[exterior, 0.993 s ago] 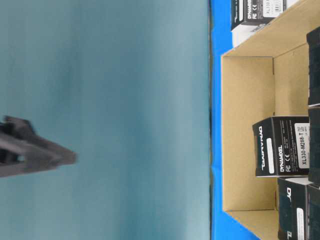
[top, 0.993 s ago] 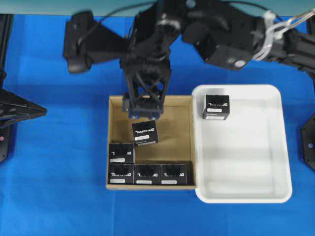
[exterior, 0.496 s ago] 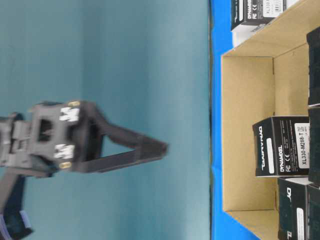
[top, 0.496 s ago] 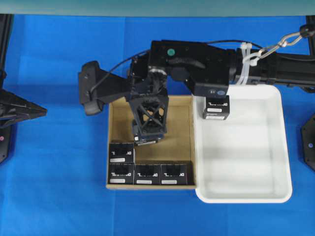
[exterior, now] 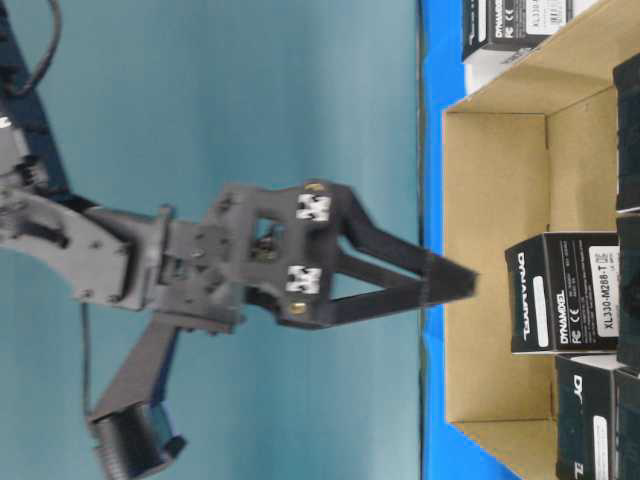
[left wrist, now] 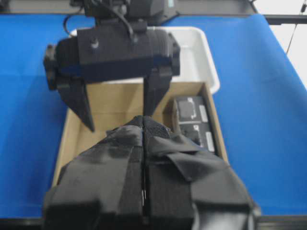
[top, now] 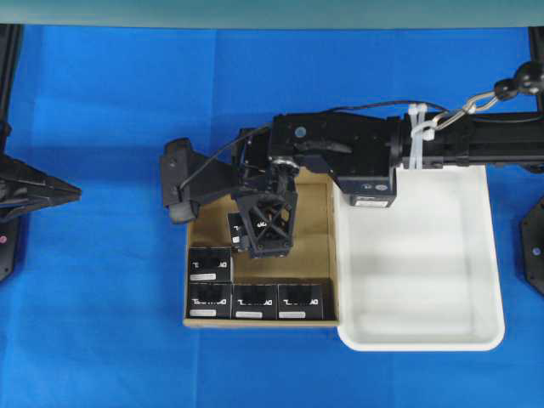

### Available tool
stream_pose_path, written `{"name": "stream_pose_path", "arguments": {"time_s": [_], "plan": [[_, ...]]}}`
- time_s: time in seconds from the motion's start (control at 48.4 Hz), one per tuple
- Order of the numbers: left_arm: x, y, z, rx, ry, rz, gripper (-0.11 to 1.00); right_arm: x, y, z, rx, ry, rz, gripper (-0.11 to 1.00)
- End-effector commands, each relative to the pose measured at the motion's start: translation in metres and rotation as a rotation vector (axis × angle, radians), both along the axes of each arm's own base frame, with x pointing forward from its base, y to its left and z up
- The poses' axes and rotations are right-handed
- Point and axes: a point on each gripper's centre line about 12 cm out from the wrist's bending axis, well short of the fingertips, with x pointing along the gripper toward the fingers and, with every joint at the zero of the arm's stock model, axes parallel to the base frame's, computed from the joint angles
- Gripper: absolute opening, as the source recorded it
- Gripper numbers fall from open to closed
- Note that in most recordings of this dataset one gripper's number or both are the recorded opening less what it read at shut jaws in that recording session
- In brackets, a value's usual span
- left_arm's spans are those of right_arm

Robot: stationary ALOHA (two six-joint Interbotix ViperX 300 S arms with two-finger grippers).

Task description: Pick the box from inside the cardboard box.

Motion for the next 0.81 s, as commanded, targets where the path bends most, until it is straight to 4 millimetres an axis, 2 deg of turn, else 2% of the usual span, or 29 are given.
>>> {"name": "stream_pose_path", "arguments": {"time_s": [0.0,0.31,0.786], "plan": [[0.002,0.000,0.009,0.000,-0.018,-0.001,-0.07,0.000,0.001,-0.008,-0.015,-0.013,0.009,0.98],[0.002,0.000,0.009,0.000,-0.018,-0.001,-0.07,0.002,-0.001,-0.023,-0.035,-0.024,0.015,0.98],[0.002,0.000,0.009,0.000,-0.018,-0.001,-0.07,0.007,0.011,-0.049,-0.026,0.004,0.031,0.98]]}}
